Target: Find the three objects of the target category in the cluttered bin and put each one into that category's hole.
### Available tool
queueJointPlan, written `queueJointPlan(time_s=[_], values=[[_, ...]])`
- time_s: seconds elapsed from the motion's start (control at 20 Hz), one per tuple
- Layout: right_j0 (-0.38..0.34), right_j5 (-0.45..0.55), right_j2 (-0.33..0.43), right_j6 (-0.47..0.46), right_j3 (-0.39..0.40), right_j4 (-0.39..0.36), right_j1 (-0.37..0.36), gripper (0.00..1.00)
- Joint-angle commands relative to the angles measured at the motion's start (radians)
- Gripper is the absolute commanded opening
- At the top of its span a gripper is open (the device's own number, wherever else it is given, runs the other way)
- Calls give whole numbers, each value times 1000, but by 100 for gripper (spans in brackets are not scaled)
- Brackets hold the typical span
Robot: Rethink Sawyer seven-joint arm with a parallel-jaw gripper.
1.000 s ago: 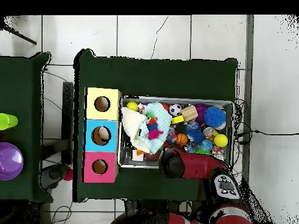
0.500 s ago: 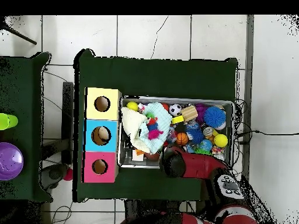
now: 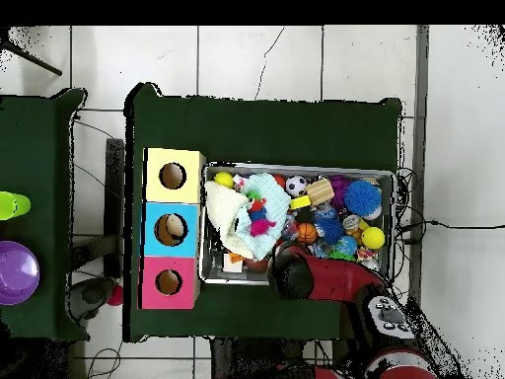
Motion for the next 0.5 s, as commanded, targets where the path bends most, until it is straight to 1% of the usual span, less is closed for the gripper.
queueJointPlan(time_s=[0.05, 0.15, 0.25, 0.5], values=[[-72, 115, 164, 144, 38, 97, -20, 100], [-77, 132, 176, 144, 42, 114, -23, 100], [-81, 127, 185, 148, 47, 124, -26, 100], [-71, 129, 182, 142, 44, 134, -31, 100]])
